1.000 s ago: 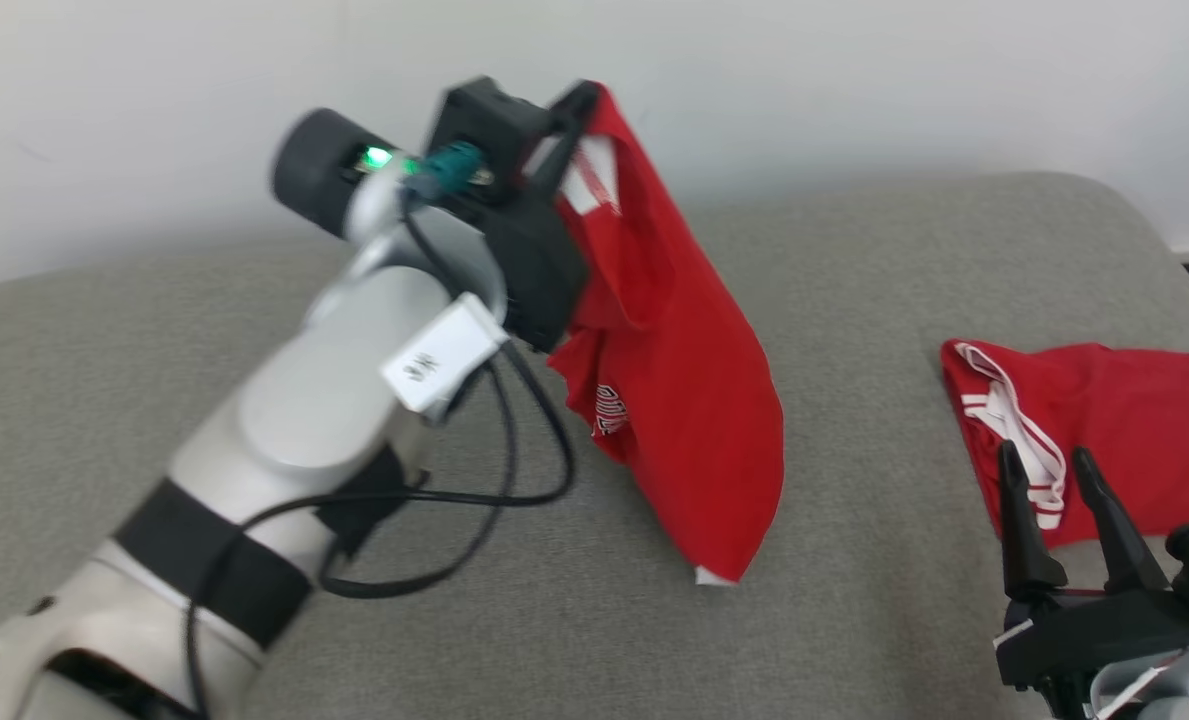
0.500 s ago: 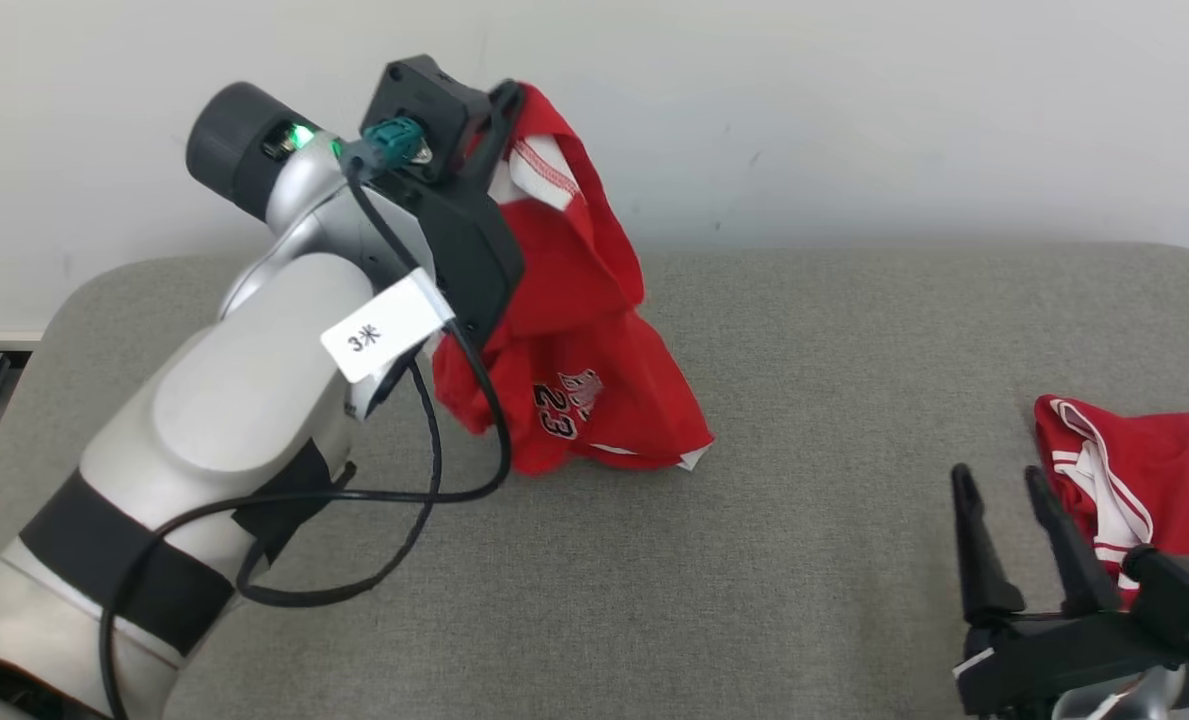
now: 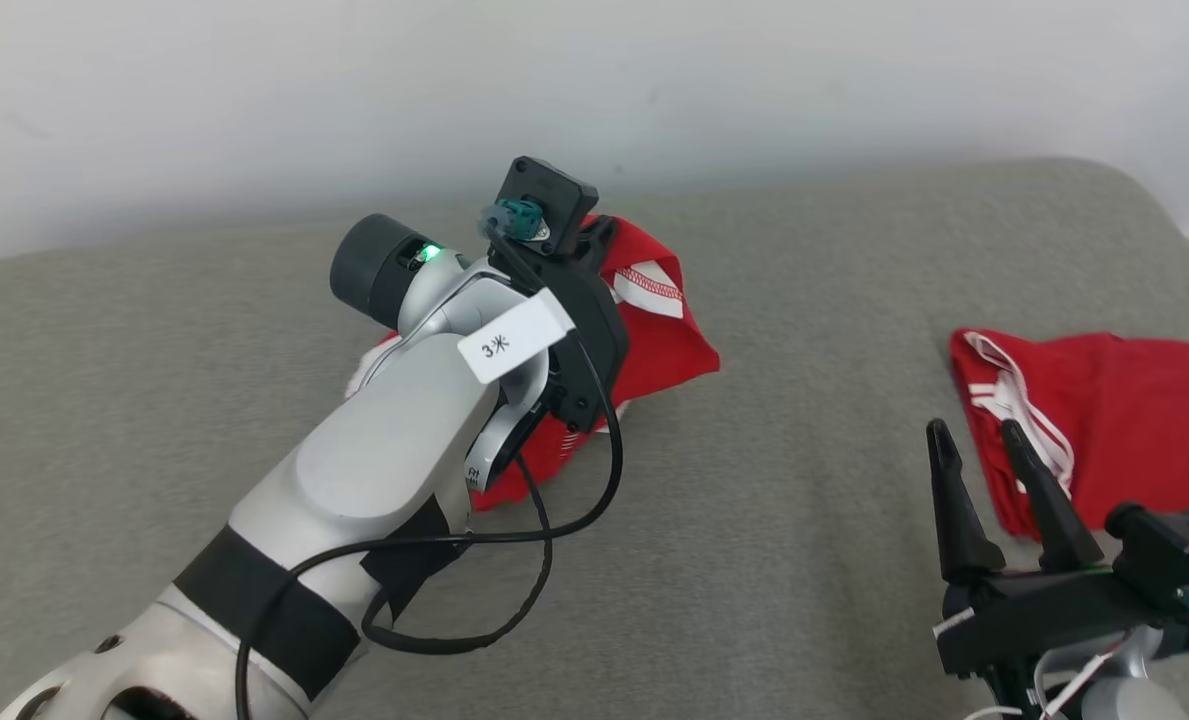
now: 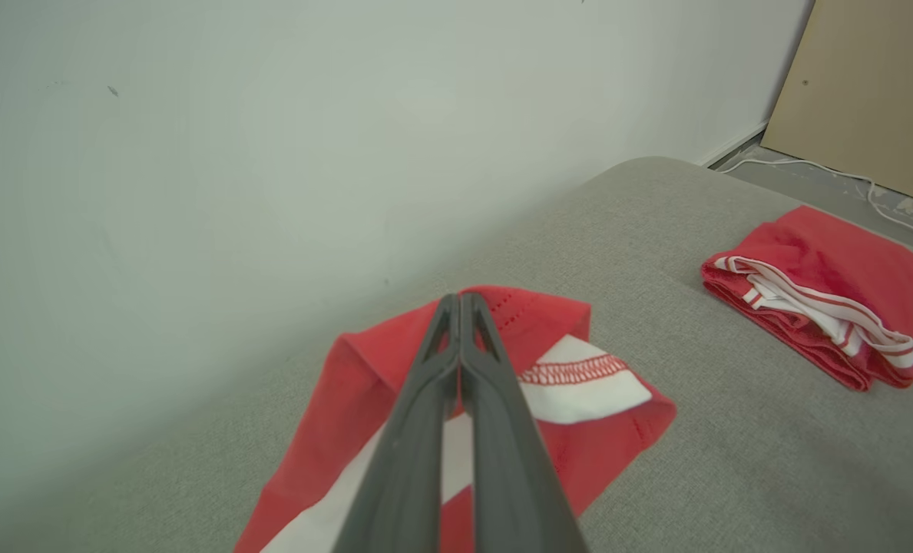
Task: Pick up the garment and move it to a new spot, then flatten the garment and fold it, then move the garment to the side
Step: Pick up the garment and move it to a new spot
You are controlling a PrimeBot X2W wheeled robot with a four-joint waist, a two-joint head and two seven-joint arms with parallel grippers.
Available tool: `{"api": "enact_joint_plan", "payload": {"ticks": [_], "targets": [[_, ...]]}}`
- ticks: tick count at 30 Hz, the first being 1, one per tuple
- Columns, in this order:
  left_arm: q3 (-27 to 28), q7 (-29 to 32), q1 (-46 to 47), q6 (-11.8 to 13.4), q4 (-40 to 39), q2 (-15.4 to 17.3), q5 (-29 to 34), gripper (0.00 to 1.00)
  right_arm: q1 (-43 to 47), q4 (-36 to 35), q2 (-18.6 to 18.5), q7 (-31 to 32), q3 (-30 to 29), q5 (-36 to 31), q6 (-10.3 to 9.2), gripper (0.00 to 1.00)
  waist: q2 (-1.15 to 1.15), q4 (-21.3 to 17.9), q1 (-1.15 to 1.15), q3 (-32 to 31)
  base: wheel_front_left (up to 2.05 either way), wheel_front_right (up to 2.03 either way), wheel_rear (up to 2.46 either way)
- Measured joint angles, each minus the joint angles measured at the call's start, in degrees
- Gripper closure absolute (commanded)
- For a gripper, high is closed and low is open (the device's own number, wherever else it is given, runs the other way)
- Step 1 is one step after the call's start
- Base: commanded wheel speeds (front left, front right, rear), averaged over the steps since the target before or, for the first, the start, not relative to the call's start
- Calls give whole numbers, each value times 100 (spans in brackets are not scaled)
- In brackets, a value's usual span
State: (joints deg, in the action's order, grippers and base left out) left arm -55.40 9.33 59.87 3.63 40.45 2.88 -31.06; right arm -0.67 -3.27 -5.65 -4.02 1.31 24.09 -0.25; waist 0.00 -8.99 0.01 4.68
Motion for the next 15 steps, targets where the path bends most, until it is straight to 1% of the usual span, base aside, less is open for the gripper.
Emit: {"api": "enact_joint_plan", "payload": {"ticks": [1,2,3,4,7,10,15], "targets": [[27,4,1,42,44,-24,-27,100,-58,2,5,0,15,0,1,0,0,-75,0,49,0,0,0],[41,4,3,44,94,-38,-27,78,-126,16,14,0,38,0,1,0,0,-152,-1,99,0,0,0],[60,2,3,46,143,-35,-29,44,-206,44,20,1,77,0,3,0,0,-232,0,150,0,0,0],[66,-5,8,46,183,-37,-32,0,-282,79,30,1,101,1,8,0,0,-310,0,198,0,0,0],[31,-31,20,30,286,-51,-123,0,-441,137,58,-3,104,5,8,0,0,-543,0,345,0,0,0],[-45,-91,41,-122,394,-101,-220,0,-455,191,45,-57,-58,21,-3,0,0,-708,0,509,0,0,0],[-57,-219,37,-270,490,-89,-374,0,-463,310,25,-108,-125,22,-9,0,0,-770,0,696,0,0,0]]}}
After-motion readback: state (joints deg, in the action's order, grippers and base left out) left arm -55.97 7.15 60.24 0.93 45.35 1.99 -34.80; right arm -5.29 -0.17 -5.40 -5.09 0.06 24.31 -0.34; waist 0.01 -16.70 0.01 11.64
